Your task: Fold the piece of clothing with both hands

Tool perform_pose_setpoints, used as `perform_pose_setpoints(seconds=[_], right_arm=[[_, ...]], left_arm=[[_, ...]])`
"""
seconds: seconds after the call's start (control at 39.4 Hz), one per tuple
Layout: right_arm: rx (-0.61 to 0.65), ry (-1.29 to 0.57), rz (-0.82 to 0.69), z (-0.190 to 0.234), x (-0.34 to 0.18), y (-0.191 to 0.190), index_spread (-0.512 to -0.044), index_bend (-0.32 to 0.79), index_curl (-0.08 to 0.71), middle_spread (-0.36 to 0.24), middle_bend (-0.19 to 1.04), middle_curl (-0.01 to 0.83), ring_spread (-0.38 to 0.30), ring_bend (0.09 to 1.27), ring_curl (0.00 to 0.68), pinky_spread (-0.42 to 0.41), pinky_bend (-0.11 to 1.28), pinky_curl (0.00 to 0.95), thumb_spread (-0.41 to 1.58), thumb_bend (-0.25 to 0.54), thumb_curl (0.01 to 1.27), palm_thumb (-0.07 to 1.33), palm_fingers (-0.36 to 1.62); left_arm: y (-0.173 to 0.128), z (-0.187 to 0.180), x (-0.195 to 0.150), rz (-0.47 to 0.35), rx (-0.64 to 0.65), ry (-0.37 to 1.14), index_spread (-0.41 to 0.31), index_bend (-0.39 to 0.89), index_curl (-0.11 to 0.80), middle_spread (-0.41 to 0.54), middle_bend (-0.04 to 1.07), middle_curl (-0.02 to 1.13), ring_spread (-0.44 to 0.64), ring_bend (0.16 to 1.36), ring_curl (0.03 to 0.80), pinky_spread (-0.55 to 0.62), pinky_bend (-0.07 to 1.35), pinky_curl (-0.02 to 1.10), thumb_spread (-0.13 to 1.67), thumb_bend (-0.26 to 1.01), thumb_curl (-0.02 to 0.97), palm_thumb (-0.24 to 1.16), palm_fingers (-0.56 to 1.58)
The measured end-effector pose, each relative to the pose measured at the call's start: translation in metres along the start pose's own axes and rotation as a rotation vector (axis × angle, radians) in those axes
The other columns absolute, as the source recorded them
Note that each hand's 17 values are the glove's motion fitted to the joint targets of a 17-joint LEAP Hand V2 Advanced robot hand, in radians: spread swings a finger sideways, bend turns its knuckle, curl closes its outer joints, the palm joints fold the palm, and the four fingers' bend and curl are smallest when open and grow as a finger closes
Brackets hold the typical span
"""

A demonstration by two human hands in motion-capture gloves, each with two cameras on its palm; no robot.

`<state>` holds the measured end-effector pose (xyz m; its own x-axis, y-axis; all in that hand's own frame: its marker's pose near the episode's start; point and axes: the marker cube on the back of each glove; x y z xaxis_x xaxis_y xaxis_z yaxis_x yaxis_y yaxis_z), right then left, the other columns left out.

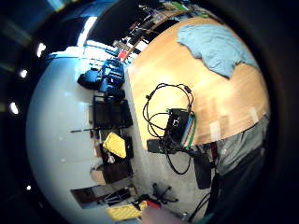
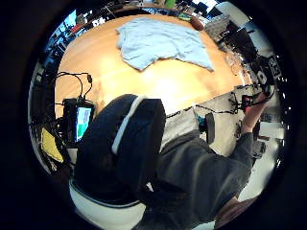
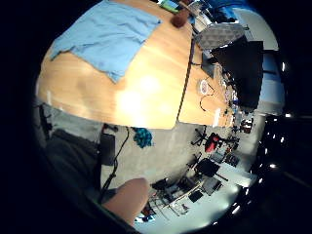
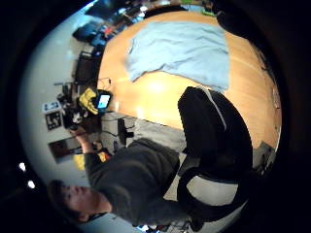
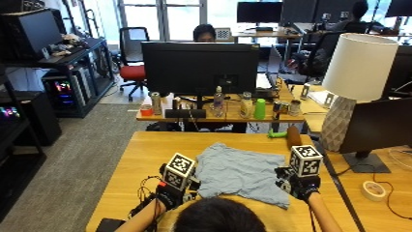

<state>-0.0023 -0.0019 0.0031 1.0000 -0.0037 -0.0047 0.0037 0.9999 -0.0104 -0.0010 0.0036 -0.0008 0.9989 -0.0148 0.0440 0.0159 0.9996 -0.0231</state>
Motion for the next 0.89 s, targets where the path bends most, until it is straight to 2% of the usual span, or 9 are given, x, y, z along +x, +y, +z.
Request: perform_pose_setpoints(seconds=[0.13, 0.28, 0.56, 0.76, 0.89], right_arm=[[0.012, -0.002, 0.015, 0.002, -0.002, 0.005, -0.244, 0.27, 0.152, -0.009, 0.27, 0.123, 0.055, 0.23, 0.093, 0.157, 0.25, 0.112, 0.72, 0.314, 0.08, 0.45, 0.39], [0.024, -0.019, 0.021, 0.001, 0.002, 0.01, -0.298, 0.25, 0.213, -0.011, 0.26, 0.173, 0.078, 0.22, 0.128, 0.196, 0.24, 0.16, 1.0, 0.329, 0.11, 0.48, 0.38], [-0.015, -0.031, 0.033, 0.01, 0.012, -0.005, -0.321, 0.2, 0.277, -0.013, 0.23, 0.234, 0.096, 0.2, 0.166, 0.223, 0.22, 0.212, 1.24, 0.306, 0.15, 0.49, 0.39], [0.018, -0.054, 0.055, -0.002, 0.015, -0.007, -0.335, 0.18, 0.3, -0.013, 0.2, 0.265, 0.089, 0.2, 0.193, 0.228, 0.21, 0.242, 1.3, 0.284, 0.17, 0.51, 0.4], [0.031, -0.045, 0.066, -0.01, 0.019, -0.007, -0.338, 0.15, 0.301, -0.018, 0.19, 0.28, 0.081, 0.21, 0.21, 0.23, 0.23, 0.262, 1.31, 0.274, 0.18, 0.54, 0.41]], left_arm=[[0.0, -0.003, 0.0, -0.012, -0.01, -0.039, -0.021, 0.1, 0.037, 0.21, 0.13, 0.02, 0.33, 0.41, 0.076, 0.34, 0.35, 0.1, 0.64, 0.02, 0.044, 0.08, -0.08], [-0.004, -0.003, 0.008, 0.005, -0.017, -0.019, -0.03, 0.13, 0.072, 0.268, 0.15, 0.04, 0.44, 0.46, 0.107, 0.44, 0.38, 0.14, 0.86, 0.0, 0.079, 0.08, -0.11], [-0.035, 0.016, 0.013, 0.012, -0.063, 0.073, -0.032, 0.14, 0.131, 0.303, 0.16, 0.08, 0.52, 0.48, 0.136, 0.5, 0.37, 0.19, 1.04, -0.01, 0.131, 0.1, -0.12], [-0.042, 0.006, 0.015, 0.018, -0.053, 0.157, -0.031, 0.14, 0.158, 0.316, 0.15, 0.1, 0.54, 0.5, 0.153, 0.52, 0.37, 0.21, 1.09, -0.01, 0.158, 0.1, -0.12], [-0.046, -0.007, 0.008, 0.011, -0.025, 0.14, -0.035, 0.14, 0.172, 0.32, 0.15, 0.11, 0.55, 0.5, 0.159, 0.52, 0.37, 0.23, 1.11, -0.01, 0.172, 0.11, -0.13]])
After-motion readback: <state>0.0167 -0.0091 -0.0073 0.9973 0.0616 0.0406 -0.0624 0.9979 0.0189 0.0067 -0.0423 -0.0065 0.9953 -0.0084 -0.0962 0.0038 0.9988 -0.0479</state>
